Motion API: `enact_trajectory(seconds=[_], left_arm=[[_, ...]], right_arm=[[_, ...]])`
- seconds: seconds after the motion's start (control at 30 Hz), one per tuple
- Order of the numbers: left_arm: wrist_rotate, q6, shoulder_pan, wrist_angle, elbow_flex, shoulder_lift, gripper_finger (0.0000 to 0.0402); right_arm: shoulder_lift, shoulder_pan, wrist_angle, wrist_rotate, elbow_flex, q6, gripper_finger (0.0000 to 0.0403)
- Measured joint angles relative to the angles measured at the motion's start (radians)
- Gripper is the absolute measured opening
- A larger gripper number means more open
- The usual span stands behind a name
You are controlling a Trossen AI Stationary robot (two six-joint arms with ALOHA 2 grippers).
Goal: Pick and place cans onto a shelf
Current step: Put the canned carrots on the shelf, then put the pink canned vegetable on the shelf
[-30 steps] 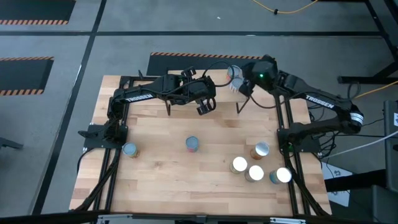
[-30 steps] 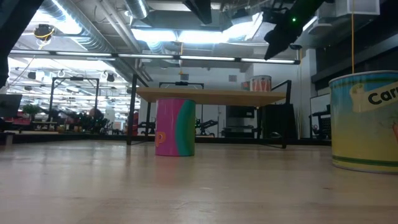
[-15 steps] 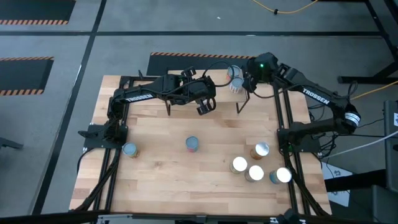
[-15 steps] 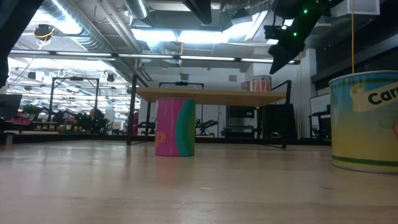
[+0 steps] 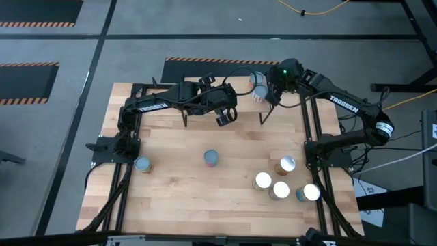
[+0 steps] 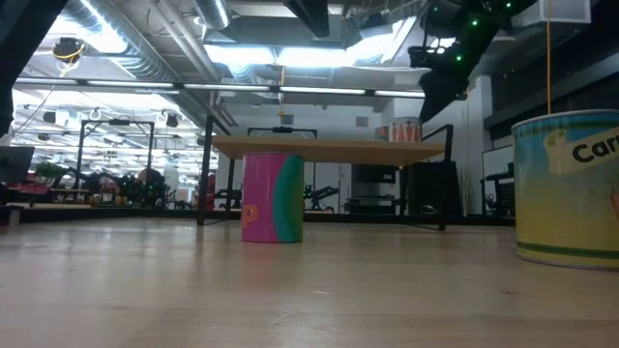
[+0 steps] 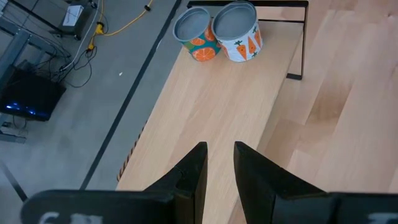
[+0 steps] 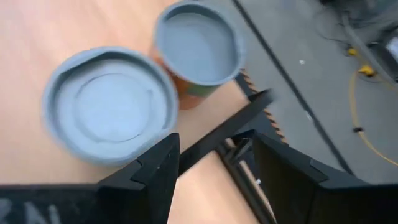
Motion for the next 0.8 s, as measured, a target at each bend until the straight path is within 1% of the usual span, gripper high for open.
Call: enact_trajectory(seconds=[0.17,0.37,0.43,0.53,0.63,0.7,0.8], left_arm=[[0.0,0.0,0.0,0.0,0.0,0.0,0.0072],[0.0,0.0,0.0,0.0,0.0,0.0,0.0072],[0.0,0.0,0.0,0.0,0.0,0.0,0.0072],[0.001,-0.022,0.0,-0.002,0.0,0.0,0.0072],[0.045,-0.049,0.0,-0.028,0.0,0.0,0.0072],[0.089,-0.07,-0.002,-0.051,0.0,0.0,0.0072],[0.167,-0.104,-0.01,-0.092,0.0,0.0,0.0072]], right_arm=[[0.0,0.0,-0.017,-0.093,0.0,0.0,0.0208],[0.0,0.0,-0.016,-0.107,0.0,0.0,0.0208],[0.0,0.0,-0.016,-0.082,0.0,-0.001,0.0208],[0.0,0.0,-0.018,0.01,0.0,-0.004,0.0208],[-0.008,0.0,-0.044,0.089,0.0,-0.004,0.0208],[-0.029,0.0,-0.069,0.101,0.0,-0.004,0.0208],[-0.072,0.011,-0.105,0.062,0.0,-0.002,0.0208]])
